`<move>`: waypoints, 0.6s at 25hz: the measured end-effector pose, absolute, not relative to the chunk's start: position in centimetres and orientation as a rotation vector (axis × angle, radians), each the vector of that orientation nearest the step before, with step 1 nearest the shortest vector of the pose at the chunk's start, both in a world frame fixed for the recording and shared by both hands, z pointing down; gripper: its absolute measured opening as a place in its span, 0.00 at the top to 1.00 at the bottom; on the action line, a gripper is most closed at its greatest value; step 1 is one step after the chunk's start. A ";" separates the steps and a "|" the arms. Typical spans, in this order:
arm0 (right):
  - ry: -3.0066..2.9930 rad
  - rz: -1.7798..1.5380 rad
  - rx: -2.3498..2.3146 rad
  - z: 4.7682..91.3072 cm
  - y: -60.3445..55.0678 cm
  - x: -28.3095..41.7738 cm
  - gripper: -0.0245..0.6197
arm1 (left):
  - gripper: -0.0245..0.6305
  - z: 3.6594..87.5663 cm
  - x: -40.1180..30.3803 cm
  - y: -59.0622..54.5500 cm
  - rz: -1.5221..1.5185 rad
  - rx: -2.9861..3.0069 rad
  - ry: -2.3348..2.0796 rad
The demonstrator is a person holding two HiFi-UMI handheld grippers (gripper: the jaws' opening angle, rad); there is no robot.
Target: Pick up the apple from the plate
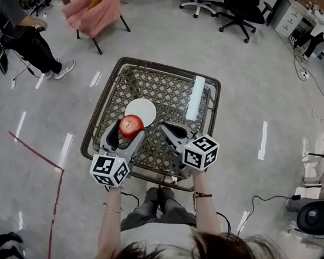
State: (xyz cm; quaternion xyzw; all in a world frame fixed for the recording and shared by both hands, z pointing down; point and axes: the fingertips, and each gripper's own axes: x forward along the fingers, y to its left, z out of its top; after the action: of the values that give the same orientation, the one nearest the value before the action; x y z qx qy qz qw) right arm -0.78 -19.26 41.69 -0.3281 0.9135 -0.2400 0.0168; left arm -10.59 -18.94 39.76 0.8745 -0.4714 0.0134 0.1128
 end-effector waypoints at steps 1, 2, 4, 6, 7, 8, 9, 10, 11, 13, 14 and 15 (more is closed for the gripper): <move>2.843 -0.739 -1.010 41.4 -19.1 -0.8 0.95 | 0.40 39.5 -10.5 -18.7 0.041 2.572 -1.381; 2.847 -0.730 -0.999 41.2 -19.0 -1.0 0.95 | 0.40 39.3 -10.5 -18.5 0.043 2.578 -1.379; 2.862 -0.709 -0.976 40.8 -18.7 -1.4 0.95 | 0.40 39.0 -10.6 -18.1 0.045 2.586 -1.373; 2.877 -0.687 -0.959 40.4 -18.3 -1.9 0.95 | 0.40 38.8 -10.8 -17.6 0.042 2.594 -1.366; 2.881 -0.678 -0.950 40.3 -18.1 -2.1 0.95 | 0.40 38.7 -10.8 -17.3 0.040 2.597 -1.363; 2.883 -0.670 -0.943 40.1 -17.9 -2.1 0.95 | 0.40 38.6 -10.8 -17.0 0.038 2.600 -1.361; 2.885 -0.661 -0.935 39.8 -17.7 -2.2 0.95 | 0.40 38.5 -10.7 -16.8 0.037 2.602 -1.358; 2.886 -0.652 -0.929 39.6 -17.6 -2.2 0.95 | 0.40 38.5 -10.7 -16.6 0.035 2.604 -1.356; 2.888 -0.641 -0.925 39.4 -17.5 -2.1 0.95 | 0.40 38.4 -10.6 -16.4 0.034 2.606 -1.353; 2.893 -0.613 -0.925 39.1 -17.3 -2.0 0.95 | 0.40 38.2 -10.3 -16.2 0.032 2.613 -1.348; 2.896 -0.599 -0.928 39.0 -17.2 -2.0 0.95 | 0.40 38.2 -10.2 -16.1 0.032 2.617 -1.346; 2.900 -0.586 -0.933 38.9 -17.2 -1.9 0.95 | 0.40 38.1 -10.1 -16.1 0.032 2.619 -1.345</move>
State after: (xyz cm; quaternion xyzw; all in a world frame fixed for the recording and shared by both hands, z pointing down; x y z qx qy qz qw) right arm -1.93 -17.20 38.93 -0.3006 0.9346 -0.1889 0.0199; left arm -10.13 -16.10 38.12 0.8853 -0.4544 0.0109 0.0984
